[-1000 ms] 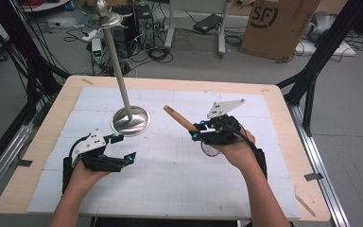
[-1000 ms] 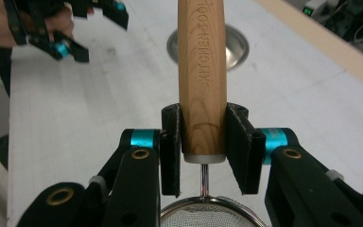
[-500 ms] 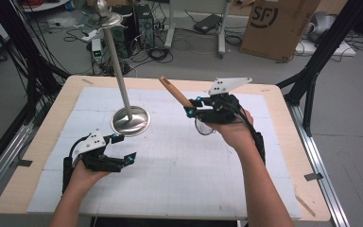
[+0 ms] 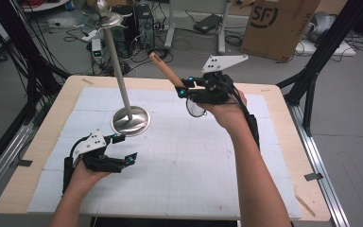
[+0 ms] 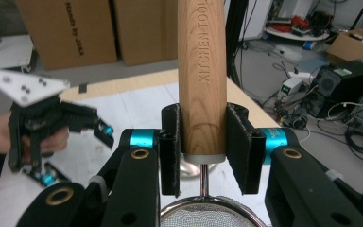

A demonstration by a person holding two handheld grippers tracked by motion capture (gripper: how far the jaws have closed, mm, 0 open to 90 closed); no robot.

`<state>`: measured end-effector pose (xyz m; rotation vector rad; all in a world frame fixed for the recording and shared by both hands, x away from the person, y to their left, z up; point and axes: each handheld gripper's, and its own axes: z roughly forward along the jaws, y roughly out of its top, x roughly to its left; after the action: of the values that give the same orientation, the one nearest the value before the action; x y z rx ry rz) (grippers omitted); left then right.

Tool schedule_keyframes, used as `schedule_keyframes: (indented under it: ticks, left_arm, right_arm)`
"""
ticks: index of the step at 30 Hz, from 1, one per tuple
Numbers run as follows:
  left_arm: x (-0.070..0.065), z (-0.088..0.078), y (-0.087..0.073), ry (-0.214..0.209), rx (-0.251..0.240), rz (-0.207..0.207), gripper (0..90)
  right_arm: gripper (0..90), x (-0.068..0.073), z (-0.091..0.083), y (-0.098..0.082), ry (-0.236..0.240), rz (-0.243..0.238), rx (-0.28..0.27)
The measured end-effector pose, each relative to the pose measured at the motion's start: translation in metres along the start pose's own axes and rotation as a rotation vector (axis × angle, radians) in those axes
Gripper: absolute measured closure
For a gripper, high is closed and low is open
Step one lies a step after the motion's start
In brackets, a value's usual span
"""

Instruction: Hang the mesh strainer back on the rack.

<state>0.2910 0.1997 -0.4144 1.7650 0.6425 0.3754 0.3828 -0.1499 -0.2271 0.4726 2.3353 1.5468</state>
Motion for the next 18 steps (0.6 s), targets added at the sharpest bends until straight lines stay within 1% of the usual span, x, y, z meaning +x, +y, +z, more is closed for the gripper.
schedule_keyframes:
  ticks: [1,2,3,4,6,7,8,9,11,14,18]
  left_arm:
    - [0.000,0.000,0.000,-0.002,0.001,0.003,17.0]
    - [0.000,0.000,0.000,-0.004,-0.001,0.003,16.9]
    - [0.000,-0.001,0.000,-0.002,-0.003,-0.001,17.0]
    - [0.000,-0.001,0.000,0.001,-0.002,0.001,17.0]
    - [0.000,0.000,0.000,0.001,0.000,0.002,17.0]
    - [0.000,0.000,0.000,-0.001,0.003,0.006,16.9]
    - [0.000,0.001,0.000,-0.002,0.007,0.005,17.0]
    - [-0.001,0.001,0.000,-0.002,0.007,0.005,17.0]
    - [-0.001,0.001,0.000,-0.005,0.006,0.007,16.9]
    - [-0.001,0.001,0.000,-0.006,0.003,0.007,17.0]
    - [-0.001,0.002,0.000,-0.007,0.010,0.010,17.0]
  right_arm:
    - [67.8,-0.002,0.002,0.002,-0.003,-0.007,-0.008]
    - [67.8,-0.002,0.003,0.004,0.000,0.000,-0.008]
    - [67.9,-0.003,0.004,0.005,-0.005,-0.005,-0.014]
    - [67.8,-0.003,0.006,0.006,0.004,0.004,-0.014]
    - [67.8,-0.003,0.008,0.008,0.011,0.009,-0.013]
    - [67.8,-0.005,0.010,0.009,0.006,-0.005,-0.023]
    - [67.8,-0.005,0.011,0.010,0.012,0.003,-0.015]
    - [67.9,-0.006,0.012,0.012,0.008,-0.001,-0.020]
    - [67.8,-0.006,0.013,0.014,0.012,0.011,-0.020]
    - [67.8,-0.008,0.014,0.019,0.009,0.007,-0.032]
    - [67.8,-0.008,0.015,0.029,0.026,-0.006,-0.024]
